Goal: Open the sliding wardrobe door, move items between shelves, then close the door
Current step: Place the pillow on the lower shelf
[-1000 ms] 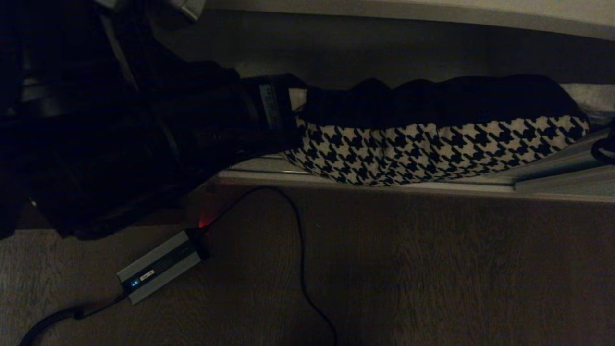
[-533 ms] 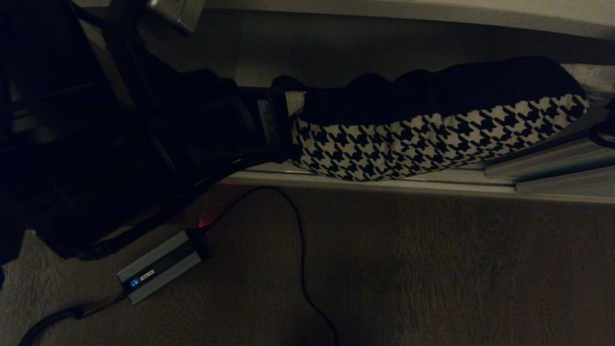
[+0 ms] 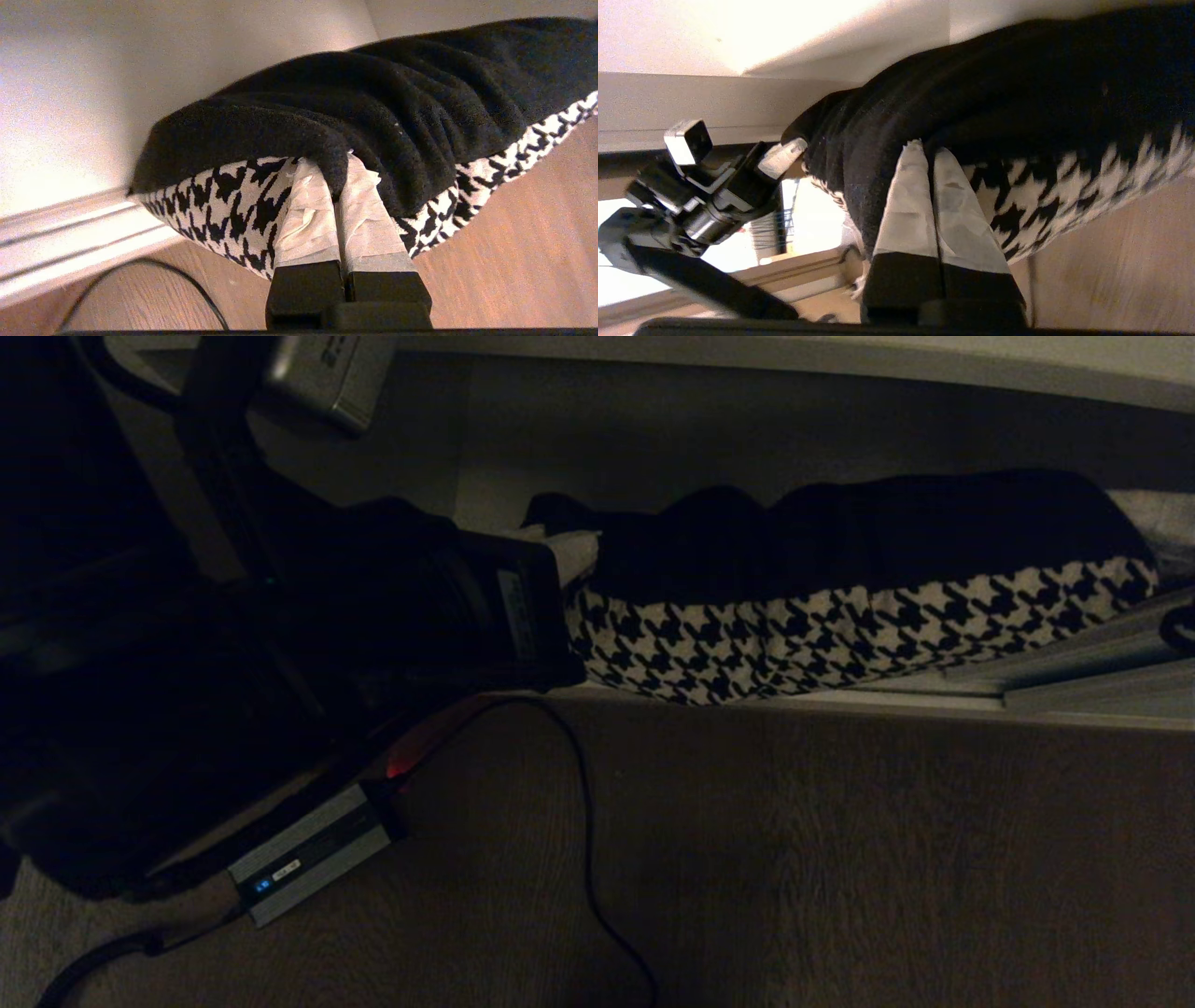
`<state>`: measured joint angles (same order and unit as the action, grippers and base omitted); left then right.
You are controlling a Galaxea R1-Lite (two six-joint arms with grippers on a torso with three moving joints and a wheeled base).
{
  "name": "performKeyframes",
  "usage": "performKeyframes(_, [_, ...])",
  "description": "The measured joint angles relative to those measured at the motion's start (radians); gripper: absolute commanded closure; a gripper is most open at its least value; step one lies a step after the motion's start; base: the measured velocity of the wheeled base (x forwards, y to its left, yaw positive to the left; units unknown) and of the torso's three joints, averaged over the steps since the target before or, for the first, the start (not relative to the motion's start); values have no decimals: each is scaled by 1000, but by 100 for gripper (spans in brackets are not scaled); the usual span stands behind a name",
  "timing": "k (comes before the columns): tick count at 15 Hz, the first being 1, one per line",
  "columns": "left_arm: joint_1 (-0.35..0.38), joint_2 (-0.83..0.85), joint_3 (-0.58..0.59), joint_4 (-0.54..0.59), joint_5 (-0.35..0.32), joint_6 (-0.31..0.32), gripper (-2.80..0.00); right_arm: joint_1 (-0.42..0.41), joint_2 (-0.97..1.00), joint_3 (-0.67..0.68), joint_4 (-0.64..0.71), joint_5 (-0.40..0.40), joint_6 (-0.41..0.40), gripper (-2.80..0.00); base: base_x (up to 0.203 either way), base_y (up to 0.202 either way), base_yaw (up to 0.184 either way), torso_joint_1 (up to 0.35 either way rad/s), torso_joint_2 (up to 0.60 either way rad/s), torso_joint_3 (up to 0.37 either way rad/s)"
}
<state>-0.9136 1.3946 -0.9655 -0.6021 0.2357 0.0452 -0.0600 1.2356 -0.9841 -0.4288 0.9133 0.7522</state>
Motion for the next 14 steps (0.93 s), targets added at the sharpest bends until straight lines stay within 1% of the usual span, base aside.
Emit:
performKeyframes(2, [-5,-8,25,-2,0,-5,0,1,-19,11,6,12,4,0,0,0,0,0,0,0])
performKeyframes(4, [-7,-17,22,-1,4,-4,0,2,-39,22,-2,22,44,0,0,0,0,0,0,0])
performKeyframes(5, [-7,-18,10,0,5,-2,0,2,-48,24,-3,22,52,0,0,0,0,0,0,0])
performKeyframes(9, [-7,-19,-35,4,6,0,0,0,-74,19,-15,23,51,0,0,0,0,0,0,0])
performKeyframes(11, [-7,-13,-40,2,6,1,0,0,-74,19,-48,23,52,0,0,0,0,0,0,0])
performKeyframes(14, [-6,-8,-33,0,6,2,0,0,-66,31,-55,24,51,0,0,0,0,0,0,0])
